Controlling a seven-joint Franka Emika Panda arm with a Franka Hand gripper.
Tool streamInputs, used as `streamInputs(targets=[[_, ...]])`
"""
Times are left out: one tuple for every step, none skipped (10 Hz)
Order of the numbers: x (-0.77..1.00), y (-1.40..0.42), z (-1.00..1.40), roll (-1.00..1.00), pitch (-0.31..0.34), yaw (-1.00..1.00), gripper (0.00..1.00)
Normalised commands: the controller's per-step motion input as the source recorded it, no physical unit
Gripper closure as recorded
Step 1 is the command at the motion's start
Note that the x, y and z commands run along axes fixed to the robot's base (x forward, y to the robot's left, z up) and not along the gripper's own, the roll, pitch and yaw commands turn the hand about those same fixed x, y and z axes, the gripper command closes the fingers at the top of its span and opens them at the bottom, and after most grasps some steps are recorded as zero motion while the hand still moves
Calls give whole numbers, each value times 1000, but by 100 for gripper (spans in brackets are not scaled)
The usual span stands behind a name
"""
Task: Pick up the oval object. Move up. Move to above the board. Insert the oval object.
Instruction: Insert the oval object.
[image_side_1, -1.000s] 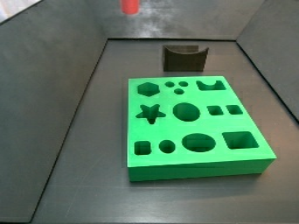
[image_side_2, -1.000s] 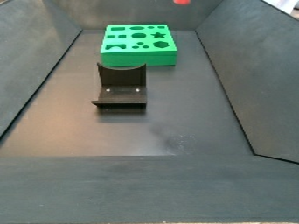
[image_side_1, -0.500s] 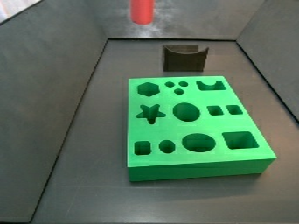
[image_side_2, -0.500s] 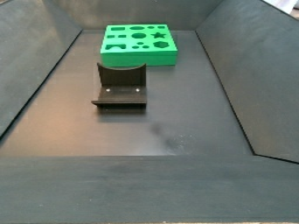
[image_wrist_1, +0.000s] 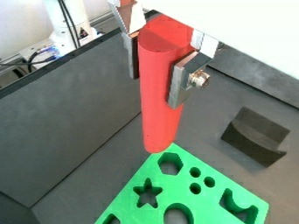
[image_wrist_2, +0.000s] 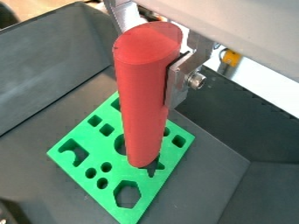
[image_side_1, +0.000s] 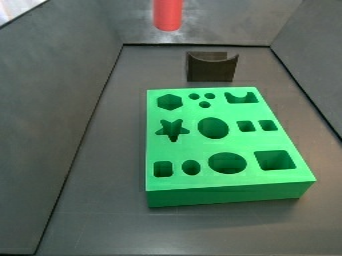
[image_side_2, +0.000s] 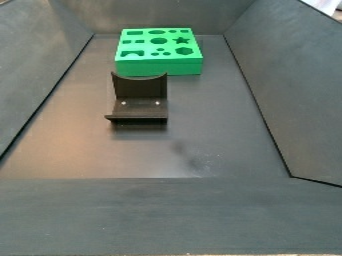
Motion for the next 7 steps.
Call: streamInputs(targets=[[0, 0, -29, -4, -41, -983, 100], [0, 0, -37, -4, -44, -1000, 100], [0, 0, -14, -17, -53, -1000, 100], [0, 0, 0, -16, -54, -1000, 100], [0, 0, 0, -43, -81, -994, 100], [240, 46, 0, -134, -74, -814, 100], [114, 0, 0, -97, -100, -880, 100]])
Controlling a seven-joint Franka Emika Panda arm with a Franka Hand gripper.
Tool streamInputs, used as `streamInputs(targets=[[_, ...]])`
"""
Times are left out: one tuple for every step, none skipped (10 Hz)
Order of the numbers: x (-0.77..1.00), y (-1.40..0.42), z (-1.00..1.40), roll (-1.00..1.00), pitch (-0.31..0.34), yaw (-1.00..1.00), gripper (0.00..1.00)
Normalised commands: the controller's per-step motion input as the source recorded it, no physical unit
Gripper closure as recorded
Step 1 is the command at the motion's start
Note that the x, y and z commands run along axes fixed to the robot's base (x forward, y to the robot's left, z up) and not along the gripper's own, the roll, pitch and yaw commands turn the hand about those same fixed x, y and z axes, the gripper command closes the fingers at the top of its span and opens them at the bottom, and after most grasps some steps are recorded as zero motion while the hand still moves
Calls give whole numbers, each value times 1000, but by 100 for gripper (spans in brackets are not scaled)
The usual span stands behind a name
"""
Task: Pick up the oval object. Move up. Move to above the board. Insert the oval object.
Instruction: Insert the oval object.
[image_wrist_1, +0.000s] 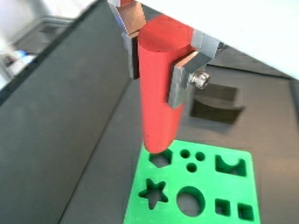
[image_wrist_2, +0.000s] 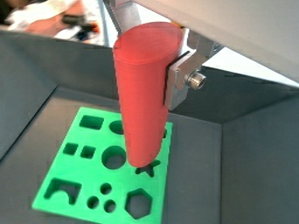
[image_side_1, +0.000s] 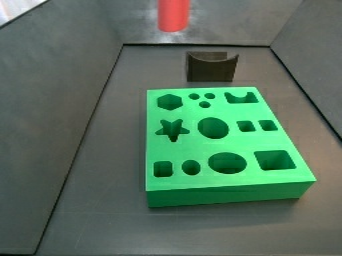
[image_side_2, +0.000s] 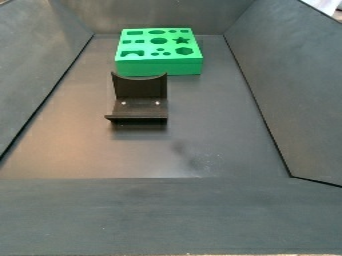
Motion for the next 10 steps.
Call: streamInputs(targets=[[86, 0, 0, -90, -110, -906, 100], [3, 0, -20, -41, -86, -980, 100], [0, 0, -49, -16, -76, -1000, 100], [0, 0, -57, -11, -60, -1000, 100], [0, 0, -60, -9, -57, -1000, 100], [0, 0, -63, -7, -53, -1000, 100], [0, 0, -66, -11, -54, -1000, 100], [0, 0, -69, -9, -54, -1000, 100], [0, 0, -83, 0, -36, -1000, 100], [0, 0, -109, 0, -20, -1000, 100]])
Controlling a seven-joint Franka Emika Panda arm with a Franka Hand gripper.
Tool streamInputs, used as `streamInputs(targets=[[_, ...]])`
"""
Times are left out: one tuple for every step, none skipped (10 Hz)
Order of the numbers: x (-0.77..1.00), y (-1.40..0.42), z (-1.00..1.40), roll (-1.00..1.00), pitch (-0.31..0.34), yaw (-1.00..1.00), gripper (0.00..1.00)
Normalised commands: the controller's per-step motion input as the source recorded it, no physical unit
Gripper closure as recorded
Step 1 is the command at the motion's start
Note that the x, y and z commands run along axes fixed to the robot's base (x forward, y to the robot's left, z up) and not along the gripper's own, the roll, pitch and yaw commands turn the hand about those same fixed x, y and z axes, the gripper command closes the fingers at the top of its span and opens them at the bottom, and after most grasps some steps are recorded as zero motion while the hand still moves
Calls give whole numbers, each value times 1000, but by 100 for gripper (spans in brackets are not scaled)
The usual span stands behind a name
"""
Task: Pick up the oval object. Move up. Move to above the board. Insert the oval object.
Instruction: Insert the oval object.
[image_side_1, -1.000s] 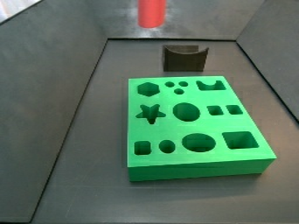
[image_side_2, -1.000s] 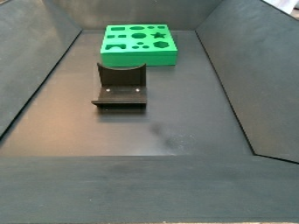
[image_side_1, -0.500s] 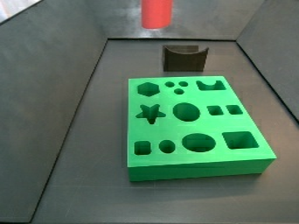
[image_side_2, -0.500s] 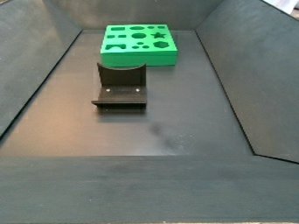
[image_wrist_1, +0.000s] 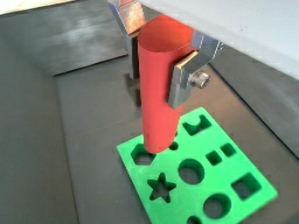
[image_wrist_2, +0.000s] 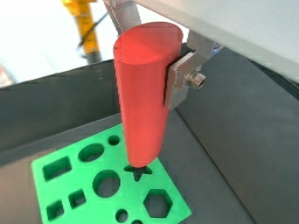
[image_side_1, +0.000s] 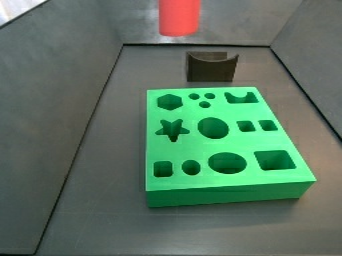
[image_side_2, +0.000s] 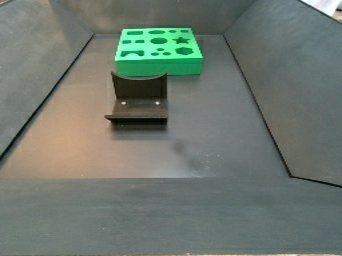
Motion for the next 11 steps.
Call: streamInputs(targets=[[0, 0, -114, 0, -16, -1000, 100], [0, 0, -109, 0, -17, -1000, 100], [0, 0, -114, 0, -14, -1000, 100], [0, 0, -114, 0, -14, -1000, 100], [0, 26, 0, 0, 0, 0, 100], [0, -40, -80, 0, -9, 40, 100], [223, -123, -180, 0, -27, 106, 100], [291, -229, -143, 0, -3, 126, 100], [329, -240, -114, 0, 0, 100, 100], [329, -269, -160, 43, 0, 77, 100], [300, -254, -251, 167, 19, 43, 100]])
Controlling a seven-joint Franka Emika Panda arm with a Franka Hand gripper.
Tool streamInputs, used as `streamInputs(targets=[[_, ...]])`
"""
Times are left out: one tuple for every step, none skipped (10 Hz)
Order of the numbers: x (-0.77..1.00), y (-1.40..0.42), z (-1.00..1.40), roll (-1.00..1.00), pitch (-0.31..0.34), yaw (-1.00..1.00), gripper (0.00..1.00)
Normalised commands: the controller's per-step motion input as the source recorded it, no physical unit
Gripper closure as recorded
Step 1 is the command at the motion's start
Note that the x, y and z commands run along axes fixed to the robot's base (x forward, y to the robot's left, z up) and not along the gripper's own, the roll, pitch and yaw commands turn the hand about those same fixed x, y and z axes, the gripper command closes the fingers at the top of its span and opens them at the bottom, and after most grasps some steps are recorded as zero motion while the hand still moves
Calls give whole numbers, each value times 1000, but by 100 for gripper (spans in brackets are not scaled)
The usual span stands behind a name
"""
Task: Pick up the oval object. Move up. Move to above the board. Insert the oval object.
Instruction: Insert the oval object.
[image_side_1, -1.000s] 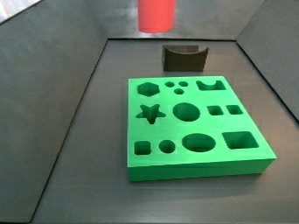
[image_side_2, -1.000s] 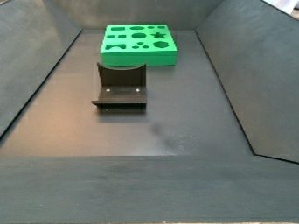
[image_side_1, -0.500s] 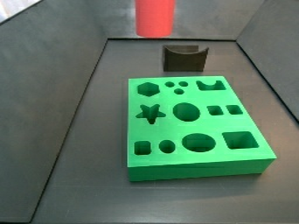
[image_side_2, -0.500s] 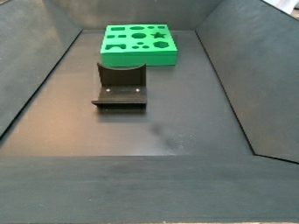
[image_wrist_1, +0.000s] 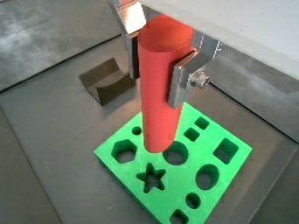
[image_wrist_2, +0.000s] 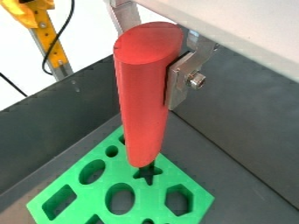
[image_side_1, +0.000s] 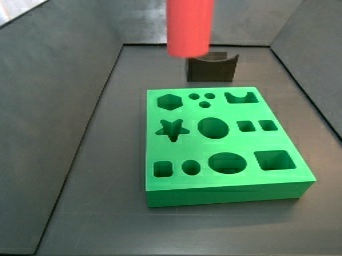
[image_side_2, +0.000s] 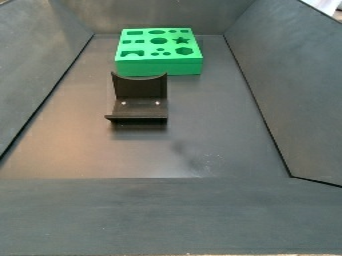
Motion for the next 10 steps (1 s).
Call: streamInputs(targets=[[329, -269, -257, 266, 80, 17, 100], [297, -280, -306, 371, 136, 0, 100], [303, -289, -271, 426, 181, 0, 100], [291, -263, -223, 433, 216, -106, 100], [363, -220, -131, 339, 211, -129, 100], [497, -229, -97, 313, 223, -26, 100], [551, -194, -34, 324, 267, 0, 100], [571, -66, 0, 256, 310, 0, 100], [554, 0, 0, 190, 376, -17, 100], [560, -37, 0, 190, 379, -6, 100]])
